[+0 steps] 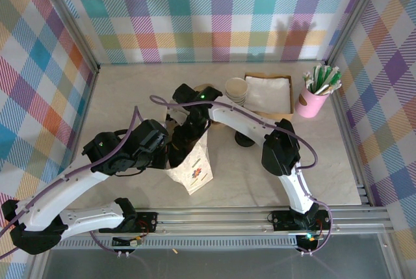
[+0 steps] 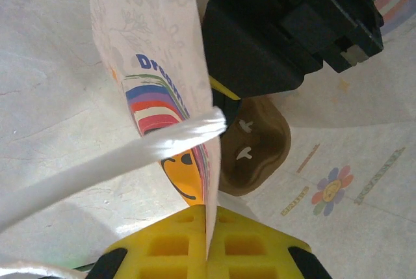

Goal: Pack the takeout coffee

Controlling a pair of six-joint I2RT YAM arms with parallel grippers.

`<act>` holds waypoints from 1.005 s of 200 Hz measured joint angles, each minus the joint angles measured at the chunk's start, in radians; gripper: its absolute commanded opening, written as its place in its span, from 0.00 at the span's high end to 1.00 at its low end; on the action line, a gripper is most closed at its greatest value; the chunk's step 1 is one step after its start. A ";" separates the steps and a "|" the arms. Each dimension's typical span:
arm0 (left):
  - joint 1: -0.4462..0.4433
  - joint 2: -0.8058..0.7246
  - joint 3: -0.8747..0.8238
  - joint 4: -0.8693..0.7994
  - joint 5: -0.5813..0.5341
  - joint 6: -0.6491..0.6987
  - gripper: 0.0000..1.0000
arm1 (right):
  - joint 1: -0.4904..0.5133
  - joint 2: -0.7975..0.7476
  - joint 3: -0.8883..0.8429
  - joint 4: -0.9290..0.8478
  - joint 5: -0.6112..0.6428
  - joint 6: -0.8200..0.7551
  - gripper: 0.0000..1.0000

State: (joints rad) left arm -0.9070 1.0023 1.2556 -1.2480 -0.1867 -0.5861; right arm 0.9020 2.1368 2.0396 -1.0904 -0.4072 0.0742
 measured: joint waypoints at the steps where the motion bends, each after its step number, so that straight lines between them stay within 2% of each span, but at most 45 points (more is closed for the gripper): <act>1: 0.000 0.000 0.000 0.001 -0.001 0.000 1.00 | -0.001 0.000 0.001 -0.001 -0.001 0.005 0.71; 78: 0.001 0.004 0.004 0.000 -0.021 -0.003 1.00 | -0.022 0.001 0.010 -0.015 -0.058 0.227 0.70; 110: 0.001 0.006 0.005 -0.011 -0.039 -0.022 1.00 | -0.021 0.036 0.063 -0.052 -0.053 0.290 0.64; 144: 0.003 0.007 0.005 -0.017 -0.051 -0.045 1.00 | -0.005 0.115 0.215 -0.143 0.005 0.323 0.54; 201: 0.003 0.007 0.005 -0.035 -0.050 -0.057 1.00 | 0.033 0.173 0.334 -0.223 0.127 0.364 0.53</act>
State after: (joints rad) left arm -0.9043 1.0096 1.2602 -1.2831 -0.2371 -0.6430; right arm 0.9348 2.3100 2.3737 -1.3132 -0.2802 0.4385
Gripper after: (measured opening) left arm 0.049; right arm 0.476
